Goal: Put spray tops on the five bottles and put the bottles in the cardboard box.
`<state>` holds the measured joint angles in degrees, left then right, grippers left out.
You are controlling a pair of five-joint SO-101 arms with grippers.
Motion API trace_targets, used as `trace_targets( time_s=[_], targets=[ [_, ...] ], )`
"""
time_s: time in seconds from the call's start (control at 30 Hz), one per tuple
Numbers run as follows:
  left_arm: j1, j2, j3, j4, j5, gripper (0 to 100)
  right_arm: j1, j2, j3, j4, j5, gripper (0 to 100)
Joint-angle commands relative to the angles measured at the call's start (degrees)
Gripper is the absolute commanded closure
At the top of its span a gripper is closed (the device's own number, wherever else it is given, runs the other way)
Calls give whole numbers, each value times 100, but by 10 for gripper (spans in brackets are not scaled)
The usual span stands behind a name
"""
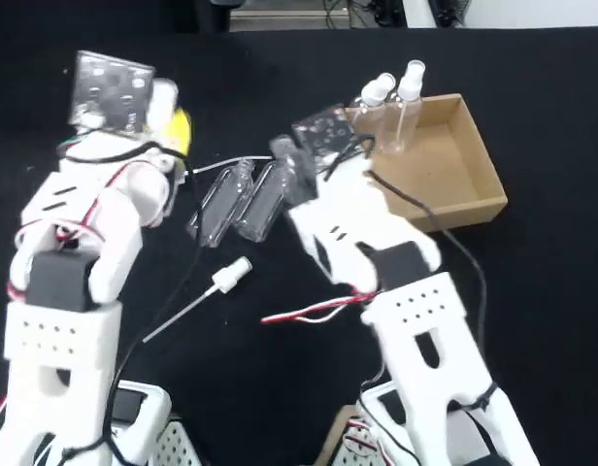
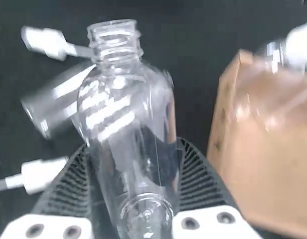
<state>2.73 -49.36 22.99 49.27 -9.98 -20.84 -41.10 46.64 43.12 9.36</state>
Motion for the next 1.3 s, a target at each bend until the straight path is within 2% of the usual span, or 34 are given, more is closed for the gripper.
trace_targets(
  time_s=[0.0,0.07,0.23,0.4,0.63,0.77,1.0,1.17,1.27],
  targets=[
    [-57,-369,-374,-1011,9,970,-369,-224,338,-1134,-35,988],
    [-48,-378,-374,-1345,185,970,-536,-330,690,-1565,-141,988],
    [-57,-404,-418,-1952,1257,969,-598,-1095,1692,-2708,-352,988],
    [13,-360,-374,-2848,1767,970,-580,-1719,2193,-2910,-352,988],
    [1059,-352,-593,-3253,1846,967,-589,-1868,2264,-2901,-352,988],
    [1332,88,-804,-3429,1846,967,-554,-1886,2255,-2875,-352,988],
    [1332,879,-1648,-2848,1881,967,-563,-1886,2255,-2919,-352,988],
    [1393,993,-1745,-2242,1890,967,-563,-1886,2237,-2919,-352,988],
    [1393,993,-1754,-2145,1890,969,-563,-1886,2237,-2919,-352,988]
  ],
)
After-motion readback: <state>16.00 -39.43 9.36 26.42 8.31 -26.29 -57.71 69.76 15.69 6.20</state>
